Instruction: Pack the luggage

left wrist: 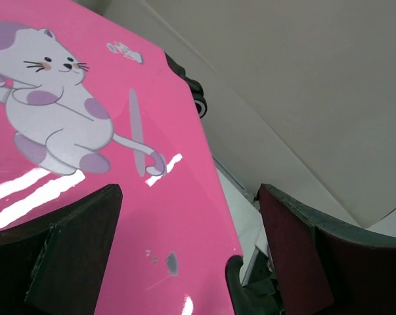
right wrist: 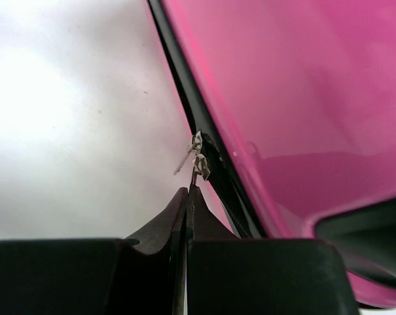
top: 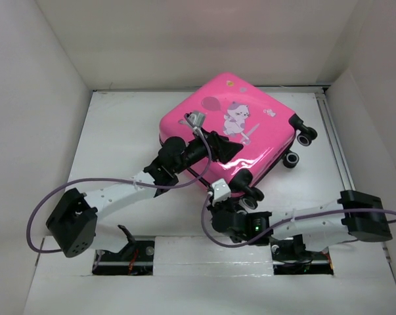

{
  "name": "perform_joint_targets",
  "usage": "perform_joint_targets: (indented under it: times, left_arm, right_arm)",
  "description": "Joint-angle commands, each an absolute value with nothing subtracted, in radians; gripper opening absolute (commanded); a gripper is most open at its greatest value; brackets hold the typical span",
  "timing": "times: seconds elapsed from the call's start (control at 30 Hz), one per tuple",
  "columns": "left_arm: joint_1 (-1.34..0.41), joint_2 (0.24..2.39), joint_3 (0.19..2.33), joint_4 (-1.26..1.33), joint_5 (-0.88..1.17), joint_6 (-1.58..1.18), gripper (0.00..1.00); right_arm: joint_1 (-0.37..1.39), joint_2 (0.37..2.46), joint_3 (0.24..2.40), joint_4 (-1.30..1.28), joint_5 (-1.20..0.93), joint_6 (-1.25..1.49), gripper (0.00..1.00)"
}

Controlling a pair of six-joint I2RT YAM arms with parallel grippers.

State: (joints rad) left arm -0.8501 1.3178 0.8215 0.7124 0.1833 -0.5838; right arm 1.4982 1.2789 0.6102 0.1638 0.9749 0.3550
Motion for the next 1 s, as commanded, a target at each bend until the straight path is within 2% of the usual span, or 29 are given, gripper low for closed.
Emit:
perform_joint_targets:
  times: [0.0, 0.17, 0.2, 0.23, 0.27, 0.3, 0.33, 0.37, 0.6, 0.67, 0.73, 0.77, 0.8, 0.83, 0.87, 0.93, 0.97]
  left_arm:
    - [-0.839, 1.378, 0.787, 0.612, 0.274, -0.663, 0.82]
    - [-0.787, 1.309, 0.752, 0.606, 0.285, -0.663, 0.82]
    - [-0.778, 1.277, 0.752, 0.579, 0.285, -0.649, 0.83]
    - [-0.766, 1.258, 0.752, 0.556, 0.263, -0.637, 0.85]
    - [-0.765, 1.237, 0.752, 0.526, 0.232, -0.621, 0.87]
    - [-0.765, 1.139, 0.774, 0.427, 0.086, -0.565, 0.94]
    - [-0.765, 1.138, 0.775, 0.426, 0.084, -0.565, 0.94]
    - [-0.765, 1.085, 0.785, 0.387, 0.01, -0.554, 1.0]
    - [-0.765, 0.859, 0.804, 0.256, -0.293, -0.552, 1.0]
    - [-0.765, 0.816, 0.779, 0.256, -0.302, -0.575, 1.0]
    - [-0.765, 0.764, 0.732, 0.265, -0.302, -0.586, 1.0]
    - [-0.765, 0.752, 0.718, 0.265, -0.292, -0.598, 1.0]
    - [-0.765, 0.741, 0.695, 0.265, -0.291, -0.61, 1.0]
    - [-0.765, 0.721, 0.683, 0.252, -0.279, -0.62, 1.0]
    - [-0.765, 0.712, 0.669, 0.252, -0.267, -0.63, 1.0]
    - [-0.765, 0.684, 0.609, 0.252, -0.255, -0.65, 1.0]
    - [-0.765, 0.649, 0.585, 0.252, -0.246, -0.67, 1.0]
  right_arm:
    - [1.494, 1.35, 0.719, 0.399, 0.914, 0.268, 0.0]
    - [1.494, 1.382, 0.739, 0.399, 0.957, 0.235, 0.0]
    - [1.494, 1.373, 0.753, 0.375, 0.957, 0.235, 0.1]
    - [1.494, 1.373, 0.773, 0.347, 0.957, 0.235, 0.4]
    - [1.494, 1.358, 0.782, 0.319, 0.947, 0.245, 0.5]
    - [1.494, 1.289, 0.825, 0.219, 0.904, 0.245, 0.7]
    - [1.494, 1.289, 0.825, 0.218, 0.904, 0.245, 0.7]
    - [1.503, 1.272, 0.845, 0.18, 0.894, 0.245, 0.73]
    - [1.471, 1.097, 0.913, 0.02, 0.939, 0.151, 0.75]
    - [1.404, 1.04, 0.94, 0.006, 0.927, 0.088, 0.69]
    - [1.222, 1.016, 0.949, 0.006, 0.835, 0.051, 0.61]
    - [1.131, 1.015, 0.966, 0.006, 0.78, 0.029, 0.35]
    - [1.033, 1.015, 0.985, -0.003, 0.715, 0.012, 0.2]
    - [0.84, 1.028, 1.009, -0.038, 0.596, 0.012, 0.1]
    - [0.746, 1.037, 1.055, -0.047, 0.55, 0.012, 0.0]
    - [0.582, 1.084, 1.091, -0.048, 0.488, 0.012, 0.0]
    - [0.428, 1.11, 1.121, -0.048, 0.435, 0.027, 0.0]
